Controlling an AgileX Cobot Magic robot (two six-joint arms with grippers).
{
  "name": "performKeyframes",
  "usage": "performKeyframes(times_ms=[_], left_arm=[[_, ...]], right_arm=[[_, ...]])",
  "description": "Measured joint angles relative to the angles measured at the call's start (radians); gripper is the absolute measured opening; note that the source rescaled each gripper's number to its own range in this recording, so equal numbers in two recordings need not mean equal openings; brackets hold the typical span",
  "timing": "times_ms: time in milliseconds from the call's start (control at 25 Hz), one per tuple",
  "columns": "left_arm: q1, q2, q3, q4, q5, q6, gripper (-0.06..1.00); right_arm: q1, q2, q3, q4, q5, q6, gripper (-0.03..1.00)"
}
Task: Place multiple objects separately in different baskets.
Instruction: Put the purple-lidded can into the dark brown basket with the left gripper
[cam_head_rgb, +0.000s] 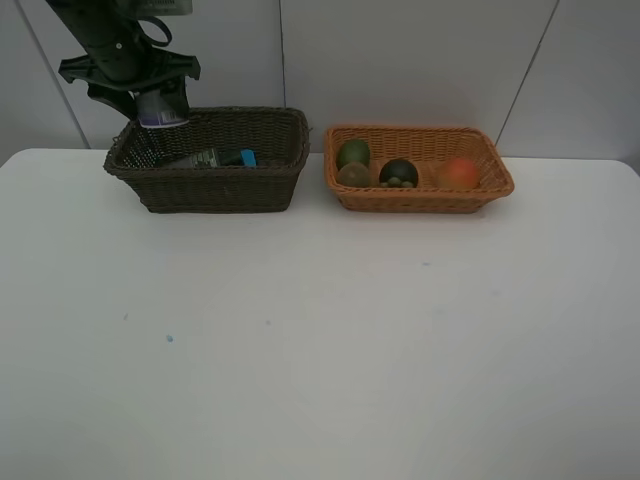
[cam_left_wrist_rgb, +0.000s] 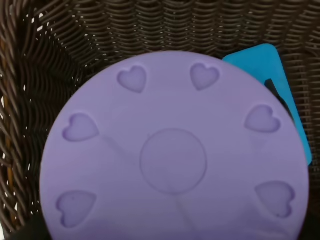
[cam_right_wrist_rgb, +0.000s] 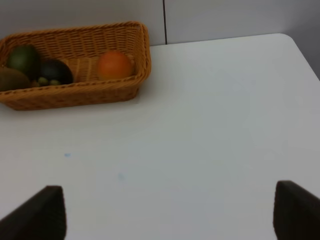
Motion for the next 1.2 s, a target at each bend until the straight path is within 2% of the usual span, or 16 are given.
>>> performKeyframes(times_ms=[240, 560, 1000, 1040, 1200], left_arm=[[0.002, 0.058, -0.046, 0.0, 0.046, 0.001, 0.74], [0.002, 0.061, -0.062, 0.0, 0.052, 0.003, 0.74], [0.002, 0.061, -0.062, 0.0, -0.008, 0.05, 0.74], [0.002, 0.061, -0.062, 0.0, -0.011, 0.049, 0.75], [0.002, 0.061, -0.062, 0.0, -0.041, 0.032, 0.91]], right_arm=[[0.0, 0.0, 0.0, 0.0, 0.0, 0.0, 1.0], [0.0, 0.0, 0.0, 0.0, 0.0, 0.0, 1.0], [0.0, 0.0, 0.0, 0.0, 0.0, 0.0, 1.0], [0.0, 0.0, 0.0, 0.0, 0.0, 0.0, 1.0], [0.0, 0.0, 0.0, 0.0, 0.0, 0.0, 1.0]])
